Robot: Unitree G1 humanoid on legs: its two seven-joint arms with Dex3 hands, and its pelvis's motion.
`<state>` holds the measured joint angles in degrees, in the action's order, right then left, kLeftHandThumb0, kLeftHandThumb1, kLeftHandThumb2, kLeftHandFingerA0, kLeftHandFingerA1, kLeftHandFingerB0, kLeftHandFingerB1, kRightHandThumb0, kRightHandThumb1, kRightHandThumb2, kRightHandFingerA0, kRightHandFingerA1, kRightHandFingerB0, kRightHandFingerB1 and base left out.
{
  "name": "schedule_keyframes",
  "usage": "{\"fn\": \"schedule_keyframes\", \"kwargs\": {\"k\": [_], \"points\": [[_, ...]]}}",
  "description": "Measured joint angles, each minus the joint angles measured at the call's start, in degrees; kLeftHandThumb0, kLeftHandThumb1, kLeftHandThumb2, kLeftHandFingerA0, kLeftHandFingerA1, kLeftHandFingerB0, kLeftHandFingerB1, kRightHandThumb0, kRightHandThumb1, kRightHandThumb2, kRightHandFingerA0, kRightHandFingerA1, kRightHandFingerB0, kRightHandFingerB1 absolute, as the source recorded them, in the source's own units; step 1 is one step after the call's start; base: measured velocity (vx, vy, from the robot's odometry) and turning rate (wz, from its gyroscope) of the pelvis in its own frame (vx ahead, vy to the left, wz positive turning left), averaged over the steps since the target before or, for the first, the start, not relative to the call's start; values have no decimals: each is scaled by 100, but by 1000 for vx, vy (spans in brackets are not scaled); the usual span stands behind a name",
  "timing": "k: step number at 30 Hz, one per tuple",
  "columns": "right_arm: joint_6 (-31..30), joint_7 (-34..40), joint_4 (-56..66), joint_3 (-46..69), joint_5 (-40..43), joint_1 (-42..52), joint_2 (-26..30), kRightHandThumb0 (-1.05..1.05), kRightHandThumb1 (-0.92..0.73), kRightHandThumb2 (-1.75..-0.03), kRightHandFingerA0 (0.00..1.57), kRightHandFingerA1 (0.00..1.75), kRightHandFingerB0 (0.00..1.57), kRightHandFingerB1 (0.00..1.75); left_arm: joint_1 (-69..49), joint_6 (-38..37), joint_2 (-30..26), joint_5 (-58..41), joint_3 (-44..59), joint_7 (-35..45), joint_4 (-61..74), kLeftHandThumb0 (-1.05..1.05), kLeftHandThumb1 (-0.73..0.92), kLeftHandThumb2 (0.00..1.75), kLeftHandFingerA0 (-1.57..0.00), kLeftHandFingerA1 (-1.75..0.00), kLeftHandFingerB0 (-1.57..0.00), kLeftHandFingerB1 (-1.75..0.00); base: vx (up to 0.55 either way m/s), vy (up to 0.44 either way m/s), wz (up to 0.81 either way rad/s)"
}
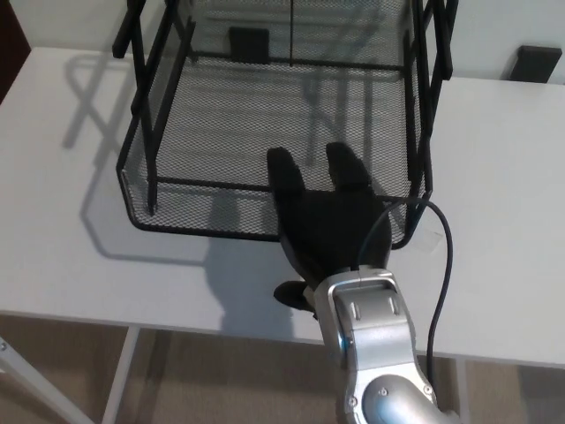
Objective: The robot walks towards a file tray kept in the middle of a desk and uses its right hand to grab a tray and pulls it out towards itself
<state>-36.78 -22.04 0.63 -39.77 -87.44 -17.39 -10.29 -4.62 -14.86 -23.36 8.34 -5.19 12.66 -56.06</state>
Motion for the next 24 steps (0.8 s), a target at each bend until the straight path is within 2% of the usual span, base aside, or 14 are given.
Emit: {"fn": "schedule_keyframes", "kwargs": {"k": [2,3,4,5,11,12,13,14,19,20,21,22,23,24], "points": [[5,-100,228,-88,-6,103,40,-78,-47,-80,0,4,0,0,-2,0,-12,7,0,0,4,-62,34,52,-88,-58,-42,-51,0,0,0],[15,-150,356,-148,-12,154,63,-66,-57,-58,0,0,0,0,1,0,-18,14,-3,0,2,-67,30,73,-85,-63,-38,-55,0,0,0],[34,-207,527,-225,-22,216,91,-77,-47,-78,0,1,0,0,0,0,-27,21,-4,0,5,-60,34,52,-88,-58,-42,-50,0,0,0],[53,-249,669,-290,-32,265,111,-81,-48,-80,0,1,0,0,0,0,-31,27,-6,0,17,-60,34,52,-87,-58,-42,-51,0,0,0],[168,-564,1486,-693,-232,615,213,-76,-47,-77,0,0,0,0,-31,0,-64,48,-11,4,131,-63,34,51,-88,-59,-41,-52,0,0,0],[184,-593,1620,-730,-271,670,243,-76,-46,-78,0,3,0,0,-31,0,-69,48,-11,10,134,-64,26,74,-83,-66,-38,-58,0,0,0],[191,-605,1730,-749,-301,701,273,-76,-46,-78,0,3,0,0,-30,-1,-74,48,-11,14,126,-64,26,74,-83,-66,-38,-58,0,0,0],[201,-603,1853,-778,-329,753,332,-72,-46,-75,0,1,0,0,-30,-1,-80,49,-12,16,111,-66,34,53,-87,-61,-41,-53,0,0,0],[212,-565,1986,-807,-324,883,453,-69,-44,-74,0,2,0,0,-31,-1,-88,50,-16,18,131,-60,35,52,-85,-57,-42,-52,0,0,0],[211,-557,1987,-806,-319,893,464,-60,-54,-57,0,0,0,0,-31,-1,-88,49,-16,19,130,-60,35,52,-85,-58,-43,-52,0,0,0],[211,-539,1987,-805,-310,928,496,-70,-42,-74,0,4,0,0,-31,-1,-88,49,-16,21,129,-59,34,51,-86,-58,-44,-52,0,0,0],[211,-520,1985,-796,-296,990,544,-70,-42,-74,0,4,0,0,-31,-1,-88,48,-15,22,127,-60,34,52,-89,-58,-43,-52,0,0,0],[211,-501,1979,-783,-280,1043,580,-71,-42,-74,0,4,0,0,-30,0,-87,48,-15,23,127,-60,26,73,-83,-65,-39,-57,0,0,0],[211,-474,1963,-769,-265,1104,614,-71,-42,-74,0,4,0,0,-29,0,-88,47,-14,24,130,-60,26,73,-83,-65,-39,-57,0,0,0]]}}
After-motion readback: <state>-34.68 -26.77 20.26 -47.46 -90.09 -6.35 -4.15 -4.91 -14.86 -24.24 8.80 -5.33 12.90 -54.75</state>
